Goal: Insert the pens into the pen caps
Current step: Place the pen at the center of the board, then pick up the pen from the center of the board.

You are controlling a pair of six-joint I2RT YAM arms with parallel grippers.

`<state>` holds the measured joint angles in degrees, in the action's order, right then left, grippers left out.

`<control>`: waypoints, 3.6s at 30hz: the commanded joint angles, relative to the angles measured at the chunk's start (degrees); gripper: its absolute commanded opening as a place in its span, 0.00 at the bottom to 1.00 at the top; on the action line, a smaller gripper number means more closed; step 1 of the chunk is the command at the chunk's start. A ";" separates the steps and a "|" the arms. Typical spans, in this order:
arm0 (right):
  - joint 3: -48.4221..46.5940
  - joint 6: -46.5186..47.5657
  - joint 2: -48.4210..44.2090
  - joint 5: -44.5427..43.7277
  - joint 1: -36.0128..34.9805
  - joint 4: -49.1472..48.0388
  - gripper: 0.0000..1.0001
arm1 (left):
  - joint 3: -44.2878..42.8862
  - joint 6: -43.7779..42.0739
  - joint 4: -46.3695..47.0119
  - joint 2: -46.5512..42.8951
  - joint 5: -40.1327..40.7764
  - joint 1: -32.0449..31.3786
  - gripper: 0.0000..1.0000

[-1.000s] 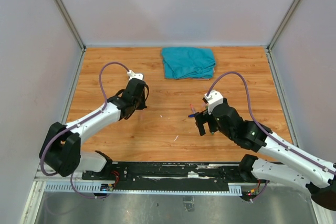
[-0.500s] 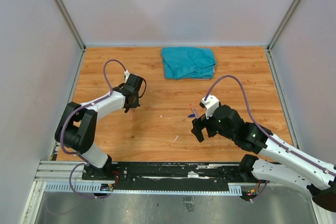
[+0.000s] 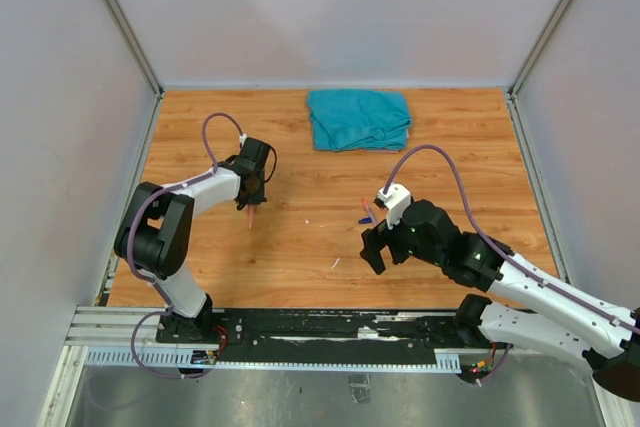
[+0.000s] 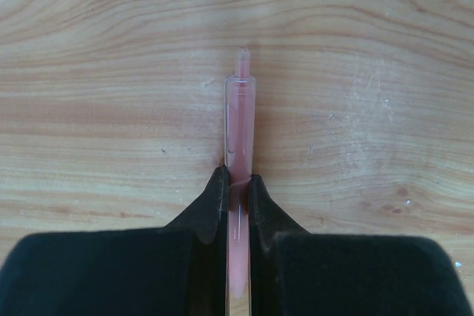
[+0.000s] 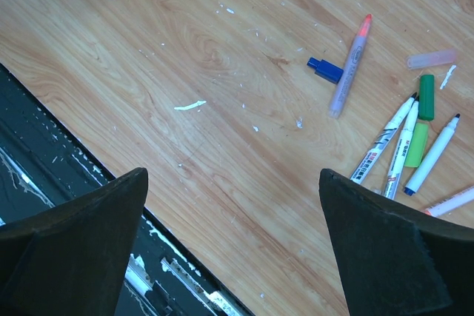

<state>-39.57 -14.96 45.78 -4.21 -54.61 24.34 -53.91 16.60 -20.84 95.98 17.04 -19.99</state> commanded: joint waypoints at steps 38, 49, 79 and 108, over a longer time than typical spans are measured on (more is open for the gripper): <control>-8.69 -0.96 7.45 -16.62 1.03 10.17 0.99 | -2.23 -0.96 -1.23 -18.40 -9.99 0.57 0.40; -3.90 -4.11 8.26 -0.60 17.97 7.43 0.96 | 0.48 -1.48 -5.79 -36.11 -15.68 0.49 0.40; -1.71 -3.80 15.88 1.58 22.46 7.31 0.63 | 6.30 -3.47 -5.53 -42.11 -13.43 0.48 0.40; 0.19 -4.25 29.57 2.87 22.60 5.19 0.36 | 6.38 -3.50 -5.74 -41.41 -13.26 0.49 0.40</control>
<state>-39.77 -18.57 74.35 -1.52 -32.56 30.06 -48.01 13.93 -26.68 54.61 3.42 -19.68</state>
